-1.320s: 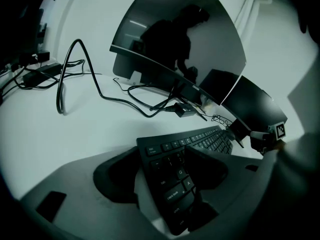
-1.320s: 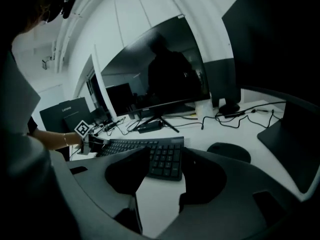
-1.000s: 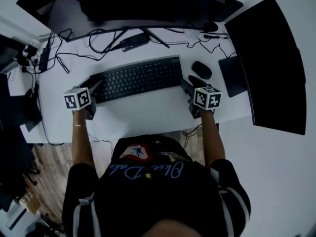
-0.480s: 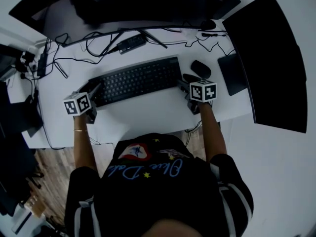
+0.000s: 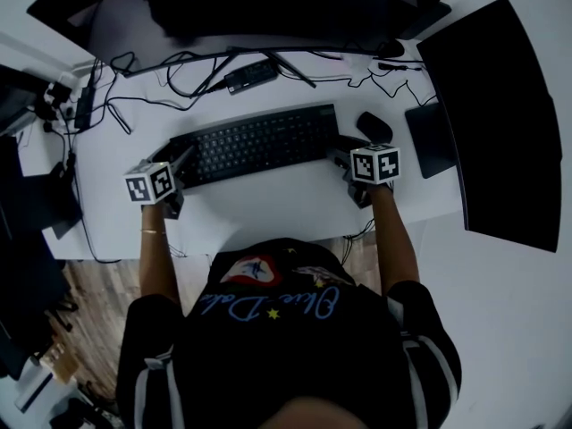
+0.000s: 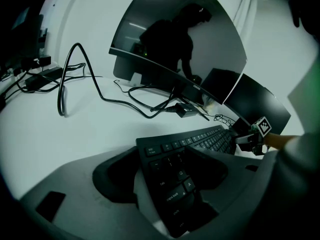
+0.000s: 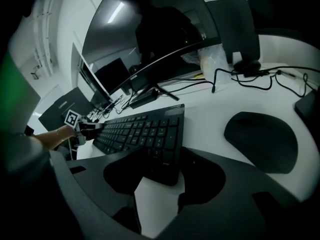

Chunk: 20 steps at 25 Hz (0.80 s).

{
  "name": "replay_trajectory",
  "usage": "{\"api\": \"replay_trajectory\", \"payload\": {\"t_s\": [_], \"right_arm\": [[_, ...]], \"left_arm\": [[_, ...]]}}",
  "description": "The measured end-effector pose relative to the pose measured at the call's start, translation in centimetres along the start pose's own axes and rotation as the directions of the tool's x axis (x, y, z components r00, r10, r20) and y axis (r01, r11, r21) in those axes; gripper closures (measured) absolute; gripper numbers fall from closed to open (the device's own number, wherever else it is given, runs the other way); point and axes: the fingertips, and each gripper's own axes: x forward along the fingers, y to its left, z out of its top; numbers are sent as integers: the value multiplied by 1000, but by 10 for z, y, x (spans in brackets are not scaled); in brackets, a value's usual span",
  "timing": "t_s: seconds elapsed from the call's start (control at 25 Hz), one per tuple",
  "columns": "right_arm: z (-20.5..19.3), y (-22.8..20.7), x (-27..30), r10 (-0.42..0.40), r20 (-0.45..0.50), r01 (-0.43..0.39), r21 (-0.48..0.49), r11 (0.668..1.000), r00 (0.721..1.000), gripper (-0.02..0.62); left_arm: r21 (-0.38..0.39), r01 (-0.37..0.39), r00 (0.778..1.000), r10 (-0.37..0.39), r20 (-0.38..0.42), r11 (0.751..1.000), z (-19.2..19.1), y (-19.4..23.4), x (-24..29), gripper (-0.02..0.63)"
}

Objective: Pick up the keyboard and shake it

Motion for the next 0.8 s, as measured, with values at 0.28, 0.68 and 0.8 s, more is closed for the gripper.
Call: {"api": "replay_trajectory", "payload": {"t_s": [0.28,0.68,0.8], "right_arm": [[1,-3,0,-45,9,45,12,999,999,425],[-10,4,-8,-75,46,75,9,997,996,434],[-15,6,-9,-78,70,79,-5,997,994,436]], "left_arm": [[-43,-48,999,49,24,998,2,3,0,339],[-35,-79,994,82,68,996,6,1,-9,342],[-43,-83,992,87,96,996,7,-2,-18,348]]}}
